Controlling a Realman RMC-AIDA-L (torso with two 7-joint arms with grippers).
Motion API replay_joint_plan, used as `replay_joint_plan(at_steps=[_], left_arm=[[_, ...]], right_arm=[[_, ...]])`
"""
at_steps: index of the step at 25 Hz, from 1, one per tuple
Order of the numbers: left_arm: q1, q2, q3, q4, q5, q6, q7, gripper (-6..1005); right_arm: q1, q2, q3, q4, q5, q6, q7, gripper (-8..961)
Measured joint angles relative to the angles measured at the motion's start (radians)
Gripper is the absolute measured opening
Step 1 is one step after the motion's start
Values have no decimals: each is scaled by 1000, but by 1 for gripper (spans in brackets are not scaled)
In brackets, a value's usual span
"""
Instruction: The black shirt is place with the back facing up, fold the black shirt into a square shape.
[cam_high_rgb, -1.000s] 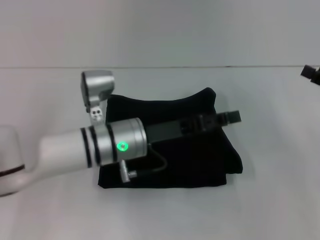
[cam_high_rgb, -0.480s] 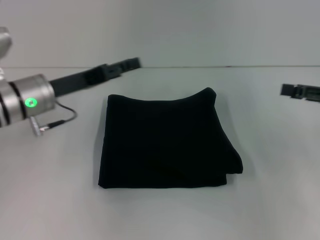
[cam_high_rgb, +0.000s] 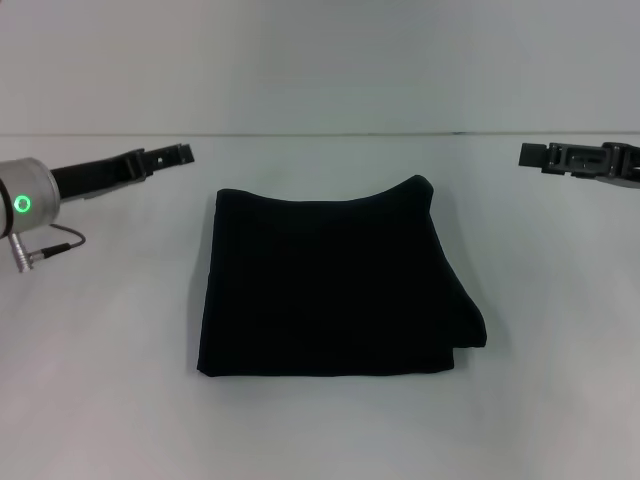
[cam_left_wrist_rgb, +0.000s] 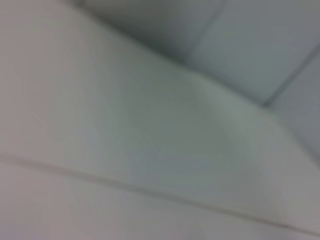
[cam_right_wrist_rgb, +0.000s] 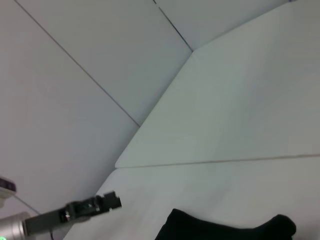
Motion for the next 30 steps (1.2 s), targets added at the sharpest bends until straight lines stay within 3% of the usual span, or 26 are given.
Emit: replay_joint_plan(at_steps=[8,16,30], left_arm=[[-57,1,71,-77,81,-100,-120,965],[-104,-21,132,-149,83,-178,-125,955],[-127,-35,190,-161,87,-184,-133,898]], right_arm=[[2,7,-7,0,-1,26,-11,796],[-4,24,-18,-1,-4,44,-35,796],[-14,26,-18,-1,-5,64,-48,795]])
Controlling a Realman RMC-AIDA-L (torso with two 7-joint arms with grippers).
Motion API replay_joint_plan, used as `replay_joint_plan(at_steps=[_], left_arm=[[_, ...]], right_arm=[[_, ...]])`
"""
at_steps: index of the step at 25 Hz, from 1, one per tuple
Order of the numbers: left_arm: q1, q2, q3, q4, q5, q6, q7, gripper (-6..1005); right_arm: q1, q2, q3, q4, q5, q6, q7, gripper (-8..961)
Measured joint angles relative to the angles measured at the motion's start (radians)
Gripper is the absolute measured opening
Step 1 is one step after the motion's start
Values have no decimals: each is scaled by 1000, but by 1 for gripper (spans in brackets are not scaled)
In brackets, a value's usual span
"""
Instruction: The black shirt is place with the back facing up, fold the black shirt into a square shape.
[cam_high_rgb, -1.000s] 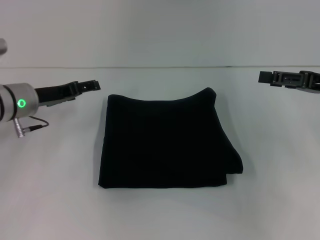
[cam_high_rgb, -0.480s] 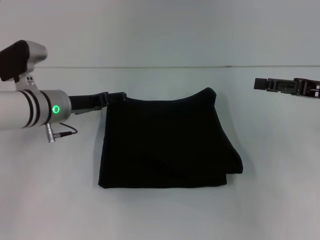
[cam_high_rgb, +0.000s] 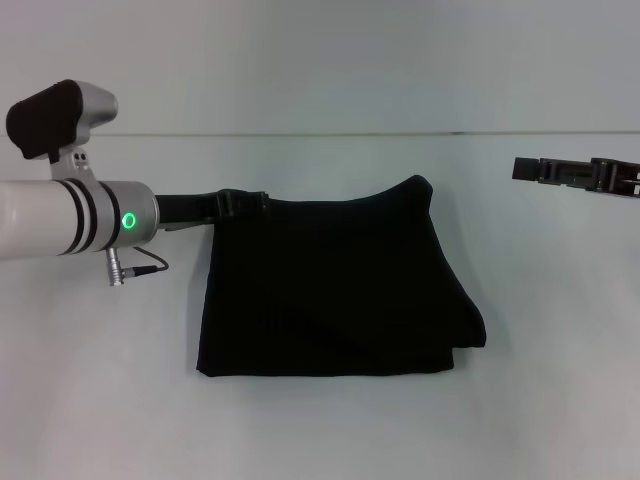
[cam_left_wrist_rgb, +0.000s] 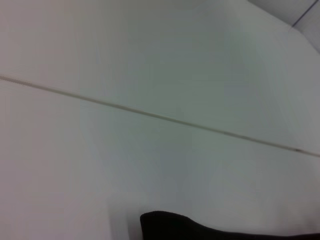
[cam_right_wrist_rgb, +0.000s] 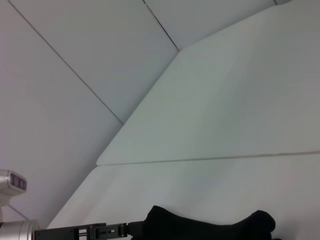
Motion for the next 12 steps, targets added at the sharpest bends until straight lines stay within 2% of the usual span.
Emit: replay_joint_plan(at_steps=[8,12], left_arm=[[-2,-2,11,0,4,-13,2,866],[-3,-11,20,3,2,-17,57,745]], right_arm=[[0,0,0,0,0,2,-3,794],[0,0,0,0,0,2,-8,795]])
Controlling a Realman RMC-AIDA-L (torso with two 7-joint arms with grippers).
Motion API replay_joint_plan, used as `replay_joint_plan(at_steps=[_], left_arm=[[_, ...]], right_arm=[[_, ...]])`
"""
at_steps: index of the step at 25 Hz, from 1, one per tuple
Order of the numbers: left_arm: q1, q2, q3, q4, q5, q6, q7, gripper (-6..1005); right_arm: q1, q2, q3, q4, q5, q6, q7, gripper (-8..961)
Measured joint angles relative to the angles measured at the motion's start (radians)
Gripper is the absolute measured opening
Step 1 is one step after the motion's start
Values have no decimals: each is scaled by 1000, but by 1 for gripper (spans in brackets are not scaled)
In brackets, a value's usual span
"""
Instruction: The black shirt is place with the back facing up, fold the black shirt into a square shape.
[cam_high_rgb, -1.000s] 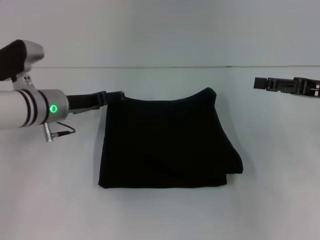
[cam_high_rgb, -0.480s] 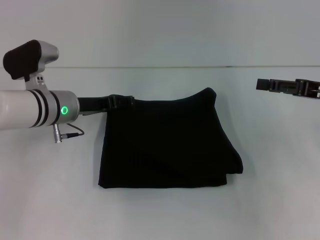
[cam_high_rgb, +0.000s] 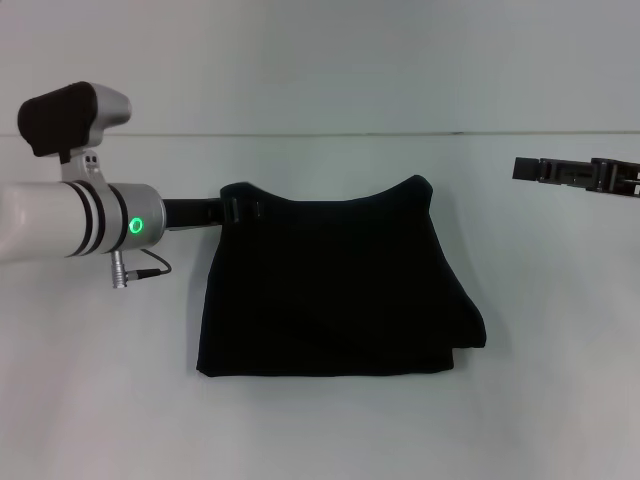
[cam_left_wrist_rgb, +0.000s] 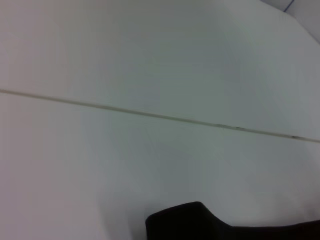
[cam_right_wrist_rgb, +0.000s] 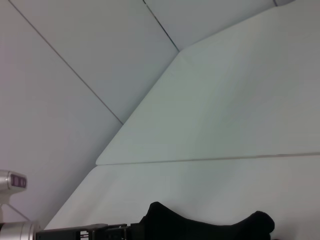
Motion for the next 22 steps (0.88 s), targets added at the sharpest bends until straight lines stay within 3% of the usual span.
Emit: replay_joint_plan(at_steps=[12,18,22], left_arm=[[2,-13,-6,16,-7,-12,14,209],[1,-10,-9,23,-35,-13,14,8],[10,-4,-11,34,-77,-12,14,8]], right_arm=[[-4,3,6,2,2,0,-18,795],[-6,10,2,2,4,23,-19,795],[-7,12,-1,2,4,24,-20,795]])
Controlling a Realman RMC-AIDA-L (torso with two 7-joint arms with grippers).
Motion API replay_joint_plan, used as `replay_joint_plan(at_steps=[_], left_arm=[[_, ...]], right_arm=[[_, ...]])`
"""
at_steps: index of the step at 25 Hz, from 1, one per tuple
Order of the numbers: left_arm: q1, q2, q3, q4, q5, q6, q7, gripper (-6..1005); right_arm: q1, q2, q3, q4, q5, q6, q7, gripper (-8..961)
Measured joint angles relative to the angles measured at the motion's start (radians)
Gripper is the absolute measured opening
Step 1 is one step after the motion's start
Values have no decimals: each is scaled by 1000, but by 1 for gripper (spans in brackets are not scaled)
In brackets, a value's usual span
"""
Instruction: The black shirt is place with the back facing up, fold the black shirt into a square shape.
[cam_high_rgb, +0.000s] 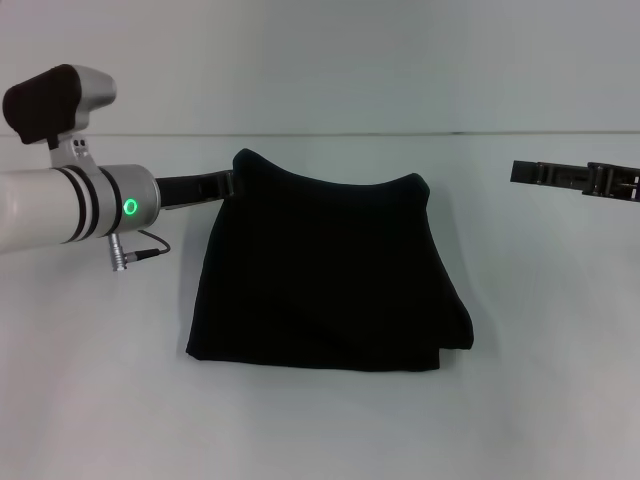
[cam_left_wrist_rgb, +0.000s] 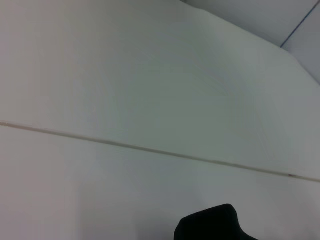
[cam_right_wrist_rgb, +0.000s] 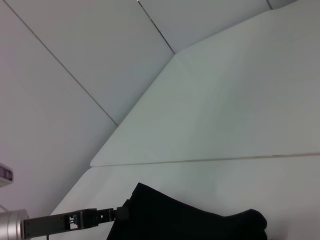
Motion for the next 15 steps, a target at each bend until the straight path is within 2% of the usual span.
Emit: replay_joint_plan(at_steps=[15], left_arm=[[17,3,-3,7,-7,17,-10,26]], right_arm=[[-1,3,1,0,1,0,-1,796]])
